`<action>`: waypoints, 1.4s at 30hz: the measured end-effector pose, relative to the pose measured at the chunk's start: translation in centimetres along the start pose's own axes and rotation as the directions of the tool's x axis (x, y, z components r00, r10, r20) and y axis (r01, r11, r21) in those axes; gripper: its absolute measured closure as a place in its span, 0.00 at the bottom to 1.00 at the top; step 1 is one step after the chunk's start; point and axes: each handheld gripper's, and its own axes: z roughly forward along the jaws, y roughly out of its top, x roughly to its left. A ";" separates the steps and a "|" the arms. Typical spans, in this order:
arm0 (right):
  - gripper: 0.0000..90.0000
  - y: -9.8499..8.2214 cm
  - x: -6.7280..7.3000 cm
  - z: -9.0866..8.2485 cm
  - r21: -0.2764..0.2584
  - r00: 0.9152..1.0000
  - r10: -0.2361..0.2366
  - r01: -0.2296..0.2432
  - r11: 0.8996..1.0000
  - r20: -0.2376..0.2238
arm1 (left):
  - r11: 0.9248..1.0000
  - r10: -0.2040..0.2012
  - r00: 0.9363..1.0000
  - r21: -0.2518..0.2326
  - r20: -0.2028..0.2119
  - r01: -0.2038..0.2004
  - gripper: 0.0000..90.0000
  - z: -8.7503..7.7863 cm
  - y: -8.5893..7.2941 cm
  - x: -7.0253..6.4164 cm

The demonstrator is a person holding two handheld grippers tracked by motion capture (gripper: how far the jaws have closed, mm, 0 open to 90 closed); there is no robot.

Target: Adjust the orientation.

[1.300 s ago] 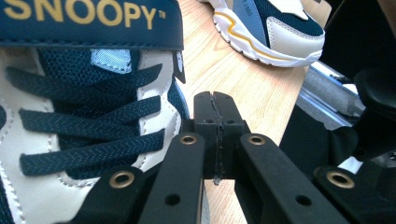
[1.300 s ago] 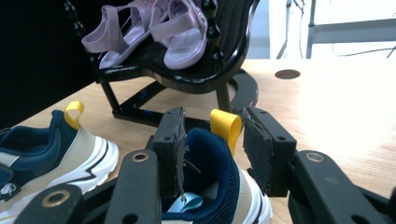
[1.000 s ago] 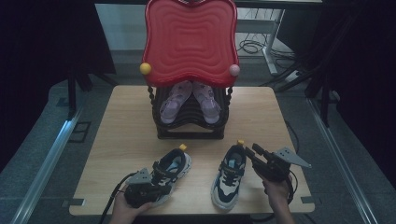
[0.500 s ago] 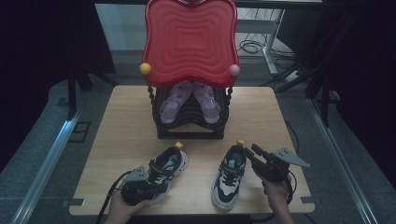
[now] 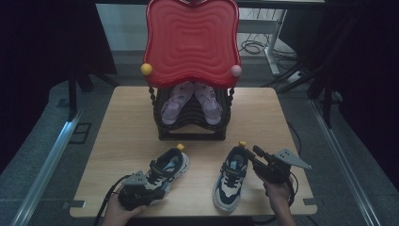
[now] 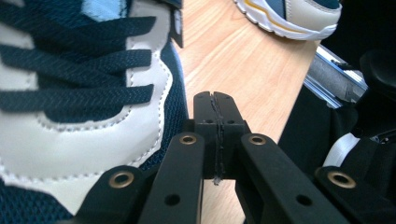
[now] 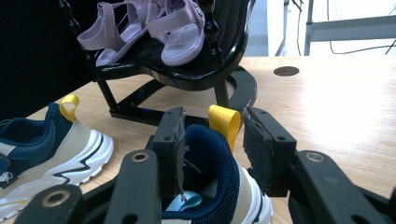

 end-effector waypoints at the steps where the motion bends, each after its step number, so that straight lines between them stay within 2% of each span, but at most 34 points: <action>1: 0.65 0.0 0.0 0.0 -0.001 1.000 -0.001 0.001 1.000 0.001 | 1.000 -0.006 1.000 -0.004 -0.005 0.006 0.99 -0.2 0.0 0.2; 10: 0.65 0.0 0.0 0.0 -0.003 1.000 0.000 0.000 1.000 0.001 | 0.998 -0.051 0.998 -0.038 -0.028 0.050 0.99 -1.4 -0.5 2.2; 14: 0.65 0.1 0.0 0.0 -0.005 1.000 0.000 0.000 1.000 0.002 | 0.996 -0.074 0.997 -0.055 -0.023 0.072 0.99 -1.8 -0.6 3.0; 20: 0.65 0.1 0.0 0.0 -0.006 1.000 -0.002 0.002 1.000 0.003 | 0.992 -0.102 0.994 -0.080 -0.037 0.099 0.99 -2.4 -0.8 4.2; 33: 0.65 0.3 0.1 0.0 -0.004 1.000 -0.007 0.007 1.000 -0.005 | 0.986 -0.129 0.989 -0.116 -0.068 0.121 1.00 -3.1 -0.6 5.6; 42: 0.65 0.3 0.6 0.4 0.003 1.000 -0.014 0.014 1.000 -0.015 | 0.979 -0.155 0.986 -0.146 -0.067 0.144 1.00 -3.3 -0.1 7.0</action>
